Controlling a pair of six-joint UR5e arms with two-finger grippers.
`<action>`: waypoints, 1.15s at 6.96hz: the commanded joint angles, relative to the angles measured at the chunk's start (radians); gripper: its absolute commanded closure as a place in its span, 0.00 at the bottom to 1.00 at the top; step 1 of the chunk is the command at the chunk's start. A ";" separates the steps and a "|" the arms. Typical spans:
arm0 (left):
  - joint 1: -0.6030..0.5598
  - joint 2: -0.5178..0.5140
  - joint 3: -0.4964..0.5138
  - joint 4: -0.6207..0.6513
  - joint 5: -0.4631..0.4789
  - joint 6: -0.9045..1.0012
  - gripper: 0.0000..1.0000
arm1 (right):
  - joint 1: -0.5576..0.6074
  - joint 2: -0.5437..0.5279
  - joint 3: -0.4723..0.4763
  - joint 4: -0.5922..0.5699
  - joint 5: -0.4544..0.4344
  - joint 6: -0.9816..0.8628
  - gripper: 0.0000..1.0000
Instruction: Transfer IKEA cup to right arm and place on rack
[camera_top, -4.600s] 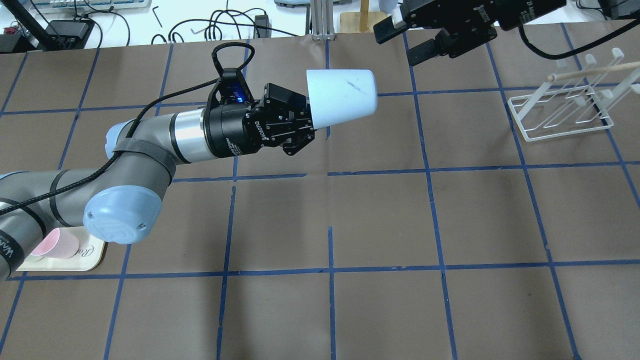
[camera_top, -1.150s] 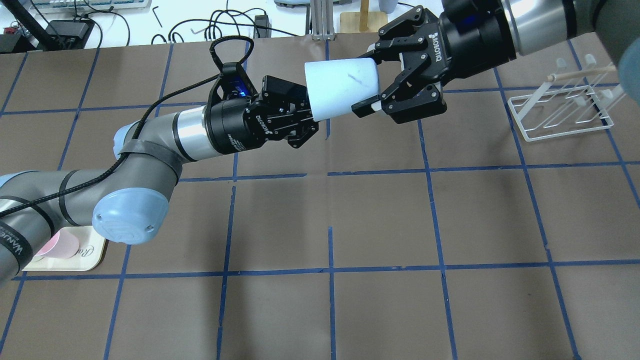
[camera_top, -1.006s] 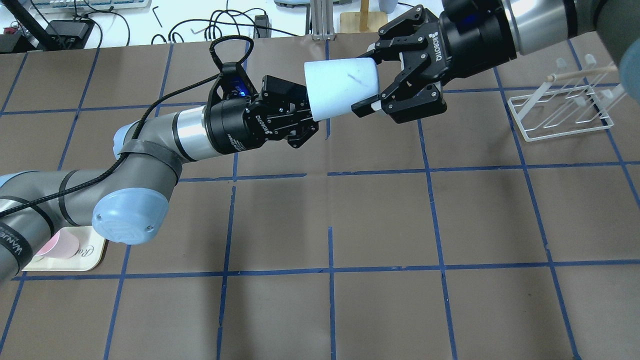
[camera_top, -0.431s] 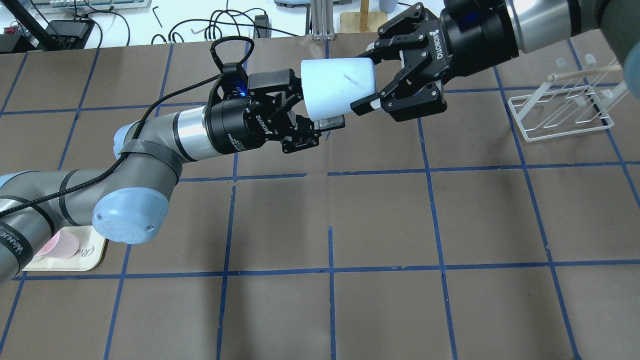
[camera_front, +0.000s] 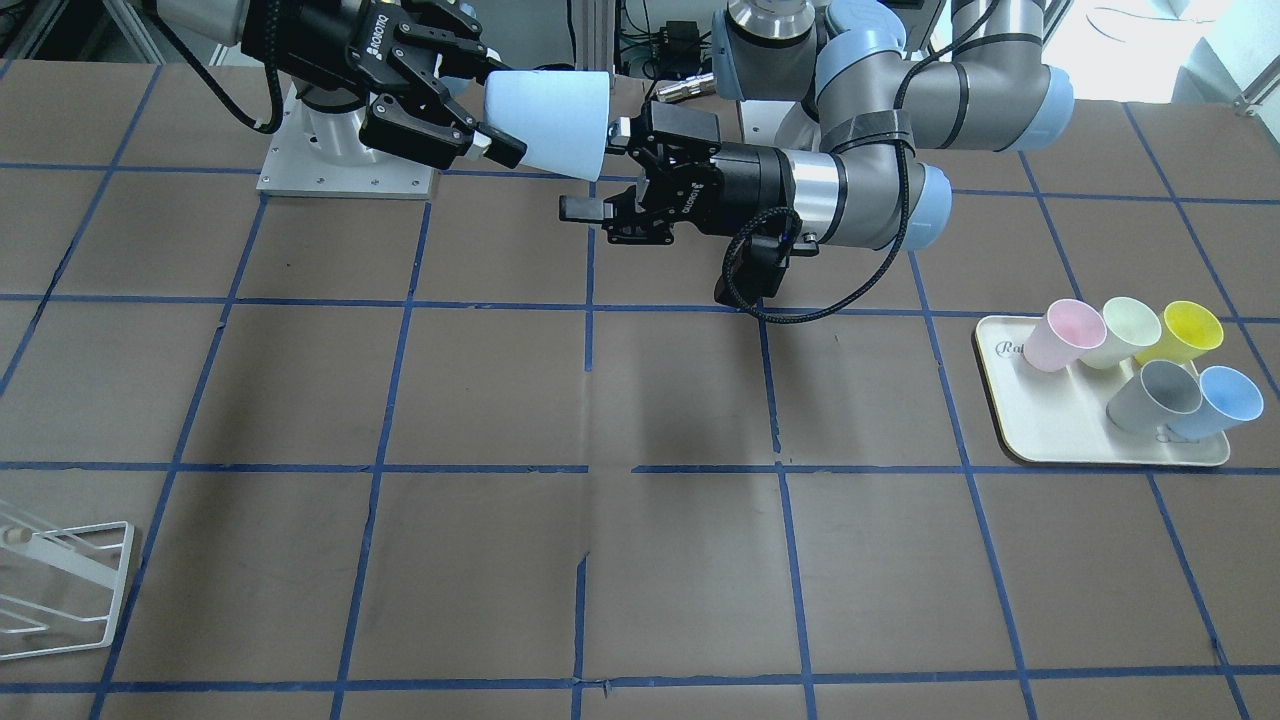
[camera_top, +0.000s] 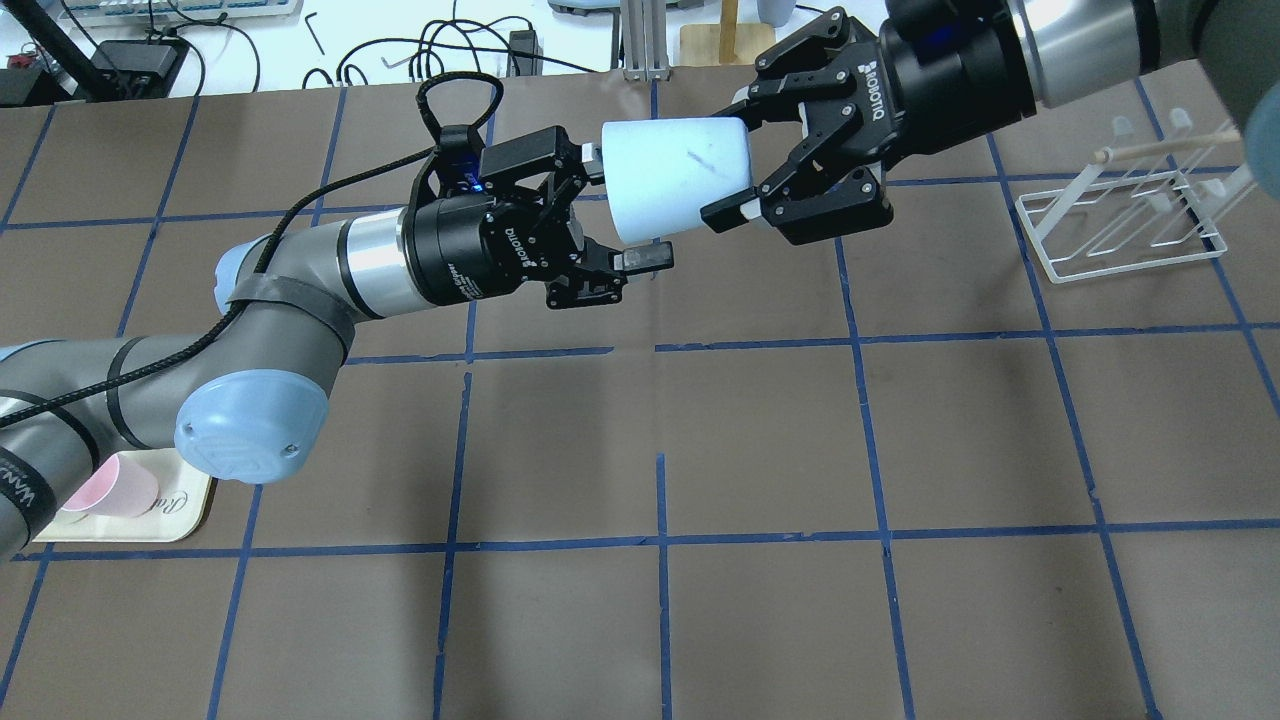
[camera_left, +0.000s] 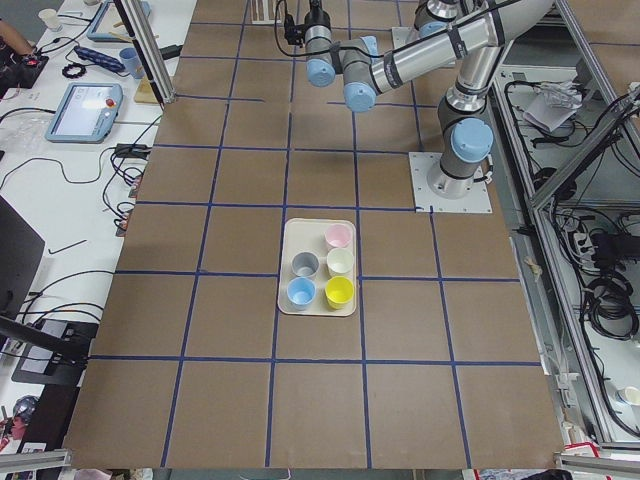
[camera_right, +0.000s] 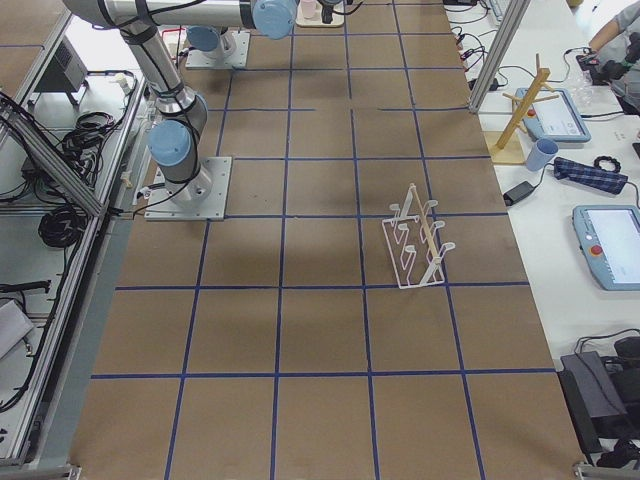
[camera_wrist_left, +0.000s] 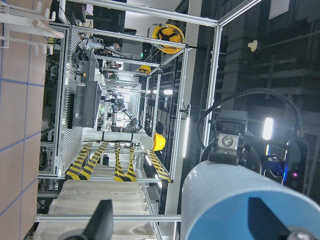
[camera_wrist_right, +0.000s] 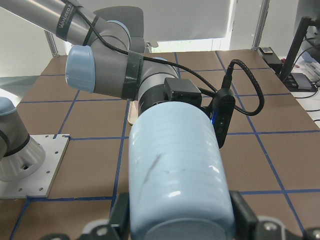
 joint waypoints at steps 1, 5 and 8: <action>0.065 0.001 0.000 -0.004 0.085 -0.040 0.00 | -0.006 -0.001 0.001 0.002 -0.010 0.000 0.78; 0.174 0.022 0.015 0.002 0.374 -0.144 0.00 | -0.050 -0.001 0.007 0.000 -0.127 -0.014 0.88; 0.182 0.001 0.189 -0.021 0.860 -0.168 0.00 | -0.193 0.003 -0.005 -0.002 -0.374 -0.013 0.88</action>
